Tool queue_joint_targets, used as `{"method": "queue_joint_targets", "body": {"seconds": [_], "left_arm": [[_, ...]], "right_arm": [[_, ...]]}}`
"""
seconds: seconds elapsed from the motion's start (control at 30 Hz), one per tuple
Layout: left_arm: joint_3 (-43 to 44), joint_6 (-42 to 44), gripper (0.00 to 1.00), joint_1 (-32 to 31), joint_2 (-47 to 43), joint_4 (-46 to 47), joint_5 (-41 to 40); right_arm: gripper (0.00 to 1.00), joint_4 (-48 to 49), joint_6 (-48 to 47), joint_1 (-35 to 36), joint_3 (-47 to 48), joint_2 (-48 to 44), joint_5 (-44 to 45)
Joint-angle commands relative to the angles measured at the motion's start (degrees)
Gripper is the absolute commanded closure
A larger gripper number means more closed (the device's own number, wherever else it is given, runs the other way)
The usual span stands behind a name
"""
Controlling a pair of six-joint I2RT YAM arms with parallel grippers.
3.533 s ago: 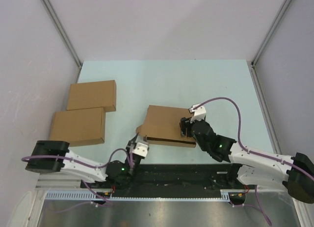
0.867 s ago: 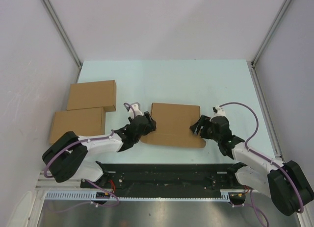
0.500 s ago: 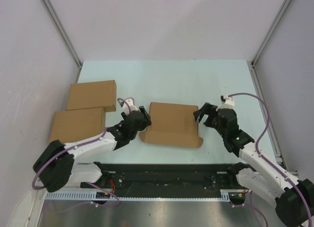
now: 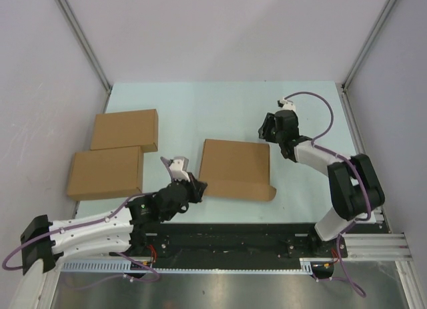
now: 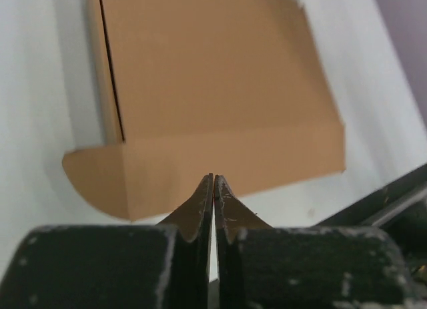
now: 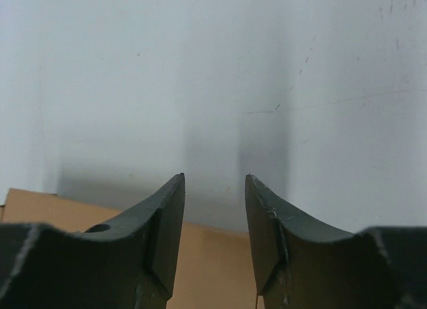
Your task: Fold the paper box
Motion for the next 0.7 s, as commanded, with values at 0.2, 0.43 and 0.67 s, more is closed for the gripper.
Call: {"method": "queue_joint_targets", "body": {"seconds": [0.2,0.43,0.67], "left_arm": [[-7.81,2.71,1.00,-2.45,4.68,5.45,11.01],[-5.45,4.91,1.00,-2.37,22.40,13.03,19.72],[-0.34,3.51,1.00,1.49,34.57,13.74,20.25]], "right_arm": [[0.57,1.43,-2.01,-0.87,7.67,11.88,-3.80],[0.58,-3.24,-1.75,-0.34,5.92,13.47,-3.89],[0.61,-4.11,1.15,0.01,-2.34,6.54,-3.36]]}}
